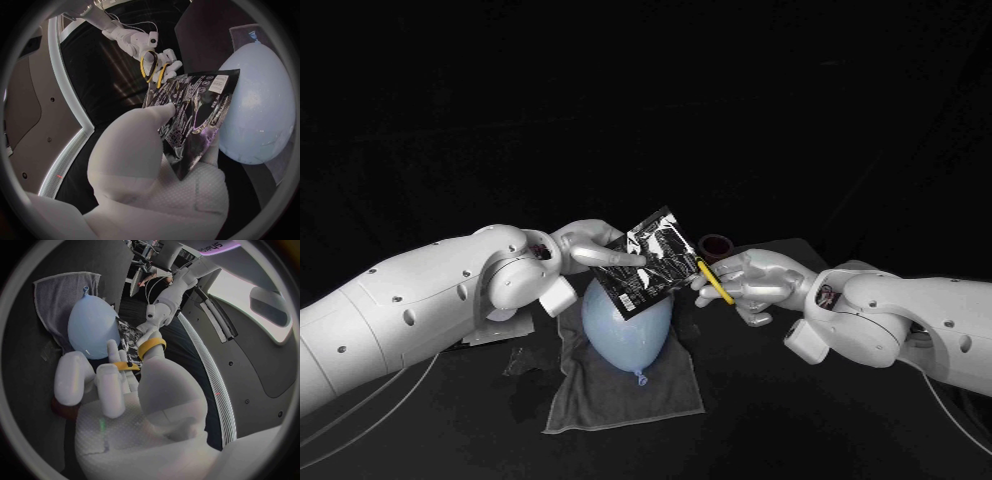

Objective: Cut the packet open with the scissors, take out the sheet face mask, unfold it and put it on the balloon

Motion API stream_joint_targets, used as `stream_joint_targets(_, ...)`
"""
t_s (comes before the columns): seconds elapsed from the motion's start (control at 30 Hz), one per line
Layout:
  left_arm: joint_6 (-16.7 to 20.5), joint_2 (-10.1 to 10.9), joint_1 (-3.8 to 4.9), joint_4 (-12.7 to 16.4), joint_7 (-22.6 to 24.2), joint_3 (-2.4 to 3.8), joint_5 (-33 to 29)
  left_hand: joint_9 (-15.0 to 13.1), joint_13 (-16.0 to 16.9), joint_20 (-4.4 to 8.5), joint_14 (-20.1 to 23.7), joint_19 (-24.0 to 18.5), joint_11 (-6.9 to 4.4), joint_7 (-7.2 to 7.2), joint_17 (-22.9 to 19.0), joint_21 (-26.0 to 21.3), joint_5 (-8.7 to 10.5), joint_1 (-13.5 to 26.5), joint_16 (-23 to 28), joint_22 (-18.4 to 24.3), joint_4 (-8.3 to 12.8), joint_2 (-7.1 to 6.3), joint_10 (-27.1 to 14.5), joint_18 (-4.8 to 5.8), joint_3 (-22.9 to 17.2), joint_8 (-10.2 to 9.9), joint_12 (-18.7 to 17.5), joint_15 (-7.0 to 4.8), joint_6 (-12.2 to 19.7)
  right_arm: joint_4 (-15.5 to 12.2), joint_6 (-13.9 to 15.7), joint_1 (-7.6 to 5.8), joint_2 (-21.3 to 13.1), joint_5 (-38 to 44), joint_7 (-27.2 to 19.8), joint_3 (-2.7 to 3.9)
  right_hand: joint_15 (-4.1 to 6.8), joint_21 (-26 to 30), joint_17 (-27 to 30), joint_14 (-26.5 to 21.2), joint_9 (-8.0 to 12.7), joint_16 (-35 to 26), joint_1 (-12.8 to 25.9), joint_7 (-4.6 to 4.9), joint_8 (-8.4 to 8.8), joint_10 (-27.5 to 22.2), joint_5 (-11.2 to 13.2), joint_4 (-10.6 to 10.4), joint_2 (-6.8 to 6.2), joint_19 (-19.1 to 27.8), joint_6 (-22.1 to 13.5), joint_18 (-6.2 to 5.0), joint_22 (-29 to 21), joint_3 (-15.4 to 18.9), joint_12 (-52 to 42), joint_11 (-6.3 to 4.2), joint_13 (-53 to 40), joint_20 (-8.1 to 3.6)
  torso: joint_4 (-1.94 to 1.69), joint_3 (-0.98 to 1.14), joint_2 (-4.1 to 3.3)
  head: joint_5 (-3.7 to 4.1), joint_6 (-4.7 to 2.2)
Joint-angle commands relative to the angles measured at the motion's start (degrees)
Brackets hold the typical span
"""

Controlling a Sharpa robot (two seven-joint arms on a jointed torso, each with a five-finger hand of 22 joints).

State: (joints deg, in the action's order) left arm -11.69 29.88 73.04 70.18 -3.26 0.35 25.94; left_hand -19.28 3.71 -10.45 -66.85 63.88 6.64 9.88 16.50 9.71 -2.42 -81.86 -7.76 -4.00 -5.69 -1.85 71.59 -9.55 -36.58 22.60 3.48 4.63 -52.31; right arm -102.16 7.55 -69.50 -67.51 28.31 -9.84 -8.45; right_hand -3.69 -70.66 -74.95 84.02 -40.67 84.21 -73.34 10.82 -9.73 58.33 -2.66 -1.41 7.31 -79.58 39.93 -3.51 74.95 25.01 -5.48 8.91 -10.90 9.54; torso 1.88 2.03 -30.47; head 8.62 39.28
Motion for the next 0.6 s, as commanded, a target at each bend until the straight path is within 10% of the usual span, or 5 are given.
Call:
stream_joint_targets(0.03, -1.0, -0.1, 0.01, 0.2, 0.3, -0.03, 1.4, -12.1, 0.1, 0.01, -0.2, 0.6, -0.07, 0.03, 0.1, 0.3, -0.35, -0.1, -0.2, 0.0, 0.4, 0.6, 0.5, -1.02, -0.1, 1.7, 0.2, -0.06, -0.2, 0.1, -2.3, -0.57, 0.1, -0.1, -0.2, 0.09, -0.34, -0.4, -1.1, 2.4, 0.1, 0.0, 0.3, 2.56, 0.11, -0.1, -0.1, -0.4, -0.25, -0.1, -0.2, -0.97, 6.9, 1.4, 0.0, 0.08, 0.2, 0.01, -0.03, -0.06, 0.0, 0.0, -0.04)
stream_joint_targets(0.6, -0.6, 0.0, 0.01, 0.1, 0.4, -0.19, 3.6, -12.3, 0.1, 0.02, -0.2, 0.6, -0.08, 0.02, 0.1, 0.3, -0.36, -0.1, -0.3, 0.0, 0.4, 0.61, 0.5, -1.02, -0.1, 1.7, 0.2, -0.07, -0.2, 1.5, -7.5, -3.85, 0.0, -0.9, 3.4, -0.07, 0.52, -3.0, -2.5, 3.0, 0.1, 0.8, 0.4, 1.45, -2.17, 3.6, -0.1, -1.3, -0.03, -1.7, 2.3, -0.48, 7.8, 1.5, -2.4, -1.04, 1.1, -0.49, 0.0, -0.02, -0.02, -0.3, -0.05)
